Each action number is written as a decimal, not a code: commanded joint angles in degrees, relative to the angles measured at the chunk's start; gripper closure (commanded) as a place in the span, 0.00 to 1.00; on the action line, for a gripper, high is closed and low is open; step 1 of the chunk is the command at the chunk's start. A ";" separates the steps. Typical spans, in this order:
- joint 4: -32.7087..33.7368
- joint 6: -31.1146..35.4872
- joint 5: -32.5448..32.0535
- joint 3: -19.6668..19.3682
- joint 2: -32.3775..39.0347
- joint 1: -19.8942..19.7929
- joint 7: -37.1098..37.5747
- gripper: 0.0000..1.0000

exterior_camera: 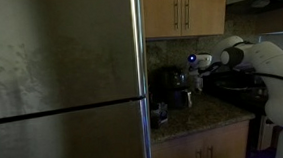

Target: Move the bottle from against the wall to in front of the air fryer

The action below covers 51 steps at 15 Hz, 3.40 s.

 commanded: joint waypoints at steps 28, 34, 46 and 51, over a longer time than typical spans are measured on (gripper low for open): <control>-47.81 48.52 -18.97 49.47 -29.58 -48.93 -9.84 0.94; -52.22 49.49 -32.04 63.47 -30.79 -68.73 -7.26 0.94; -56.59 48.74 -68.82 91.41 -14.81 -88.89 12.23 0.94; -62.35 48.75 -71.36 97.07 -9.19 -89.11 17.53 0.94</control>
